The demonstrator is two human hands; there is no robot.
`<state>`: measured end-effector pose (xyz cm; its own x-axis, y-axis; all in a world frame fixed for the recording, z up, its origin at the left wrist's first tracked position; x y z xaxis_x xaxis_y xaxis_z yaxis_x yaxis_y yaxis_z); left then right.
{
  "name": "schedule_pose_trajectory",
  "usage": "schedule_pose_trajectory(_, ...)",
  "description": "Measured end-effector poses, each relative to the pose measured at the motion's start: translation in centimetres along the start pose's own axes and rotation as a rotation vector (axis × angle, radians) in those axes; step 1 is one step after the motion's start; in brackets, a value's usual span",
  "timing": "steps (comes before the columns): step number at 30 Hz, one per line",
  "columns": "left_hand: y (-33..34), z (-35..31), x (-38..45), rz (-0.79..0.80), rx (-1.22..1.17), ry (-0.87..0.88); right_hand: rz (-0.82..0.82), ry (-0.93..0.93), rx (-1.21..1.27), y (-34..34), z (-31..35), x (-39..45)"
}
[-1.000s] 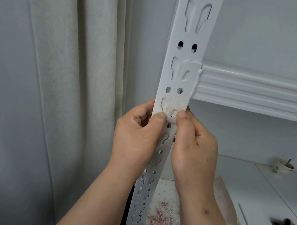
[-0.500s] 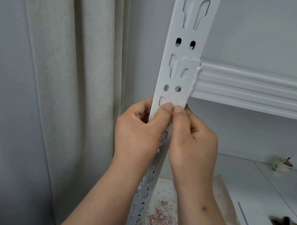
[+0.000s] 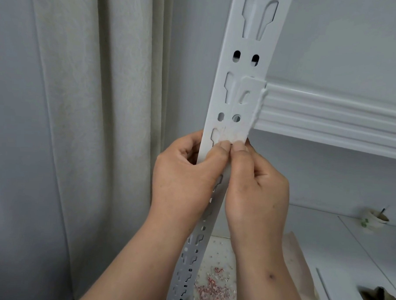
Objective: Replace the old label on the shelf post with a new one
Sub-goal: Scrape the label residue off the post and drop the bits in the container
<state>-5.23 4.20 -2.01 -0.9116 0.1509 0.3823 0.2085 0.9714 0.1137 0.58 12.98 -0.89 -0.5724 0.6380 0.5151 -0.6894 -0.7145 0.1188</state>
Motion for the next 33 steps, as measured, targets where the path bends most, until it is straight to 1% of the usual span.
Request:
schedule_pose_trajectory(6,-0.15,0.30,0.09,0.027,0.008,0.008,0.057,0.008,-0.002,0.02,-0.24,-0.14)
schedule_pose_trajectory(12,-0.08,0.11,0.11,-0.003,0.023,-0.006,0.006,0.011,-0.026,-0.08,0.22,-0.11)
schedule_pose_trajectory(20,-0.14,0.24,0.13,0.020,0.004,-0.016,0.062,0.038,0.004,0.01,-0.11,-0.15)
schedule_pose_trajectory(25,-0.14,0.24,0.11,0.013,0.009,0.005,0.005,0.026,0.010,-0.06,-0.66,-0.06)
schedule_pose_trajectory(30,-0.13,0.22,0.06,0.020,-0.005,0.017,0.064,0.017,-0.054,0.01,-0.42,-0.22)
schedule_pose_trajectory(33,-0.21,0.34,0.13,0.021,-0.009,0.024,0.075,0.020,-0.003,0.11,-0.45,-0.29)
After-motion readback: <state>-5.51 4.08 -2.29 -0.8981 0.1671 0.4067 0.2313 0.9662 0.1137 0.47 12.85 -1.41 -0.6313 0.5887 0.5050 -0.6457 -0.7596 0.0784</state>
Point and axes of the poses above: each hand's wrist, its own x-axis towards the middle knuckle, its own y-axis out of the palm, z = x × y, the point moved 5 cm from there along x, towards the middle knuckle, and after that the axes turned 11 degrees about x, right-handed, at the moved point
